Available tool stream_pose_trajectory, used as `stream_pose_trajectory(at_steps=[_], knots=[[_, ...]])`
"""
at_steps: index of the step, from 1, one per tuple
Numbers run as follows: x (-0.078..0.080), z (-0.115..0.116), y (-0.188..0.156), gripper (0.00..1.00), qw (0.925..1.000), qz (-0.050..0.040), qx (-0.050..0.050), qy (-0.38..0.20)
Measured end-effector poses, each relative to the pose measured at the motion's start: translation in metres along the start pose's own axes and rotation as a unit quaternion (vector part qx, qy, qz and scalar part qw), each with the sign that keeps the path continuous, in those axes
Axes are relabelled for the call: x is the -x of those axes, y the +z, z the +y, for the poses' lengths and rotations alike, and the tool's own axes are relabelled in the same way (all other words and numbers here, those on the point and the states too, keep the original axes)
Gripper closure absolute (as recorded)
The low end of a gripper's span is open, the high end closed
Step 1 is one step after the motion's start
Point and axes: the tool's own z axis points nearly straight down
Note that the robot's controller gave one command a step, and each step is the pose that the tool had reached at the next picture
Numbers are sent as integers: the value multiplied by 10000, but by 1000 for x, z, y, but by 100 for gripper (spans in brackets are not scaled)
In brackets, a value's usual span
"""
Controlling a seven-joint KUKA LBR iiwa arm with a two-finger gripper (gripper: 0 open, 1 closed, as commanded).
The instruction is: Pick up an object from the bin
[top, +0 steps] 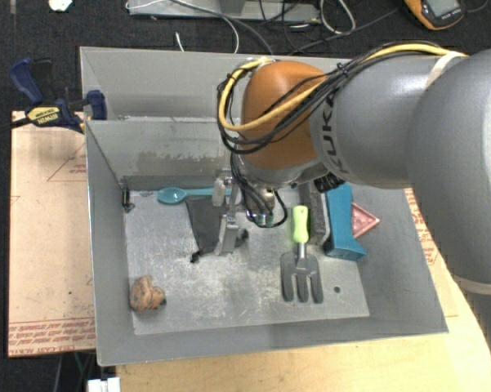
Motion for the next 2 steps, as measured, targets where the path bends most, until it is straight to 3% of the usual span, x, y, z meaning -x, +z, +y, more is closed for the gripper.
stream_pose_trajectory(at_steps=[1,2], knots=[[18,-6,27,0,9996,-70,27,263],[17,-8,65,0,9995,-16,9,309]])
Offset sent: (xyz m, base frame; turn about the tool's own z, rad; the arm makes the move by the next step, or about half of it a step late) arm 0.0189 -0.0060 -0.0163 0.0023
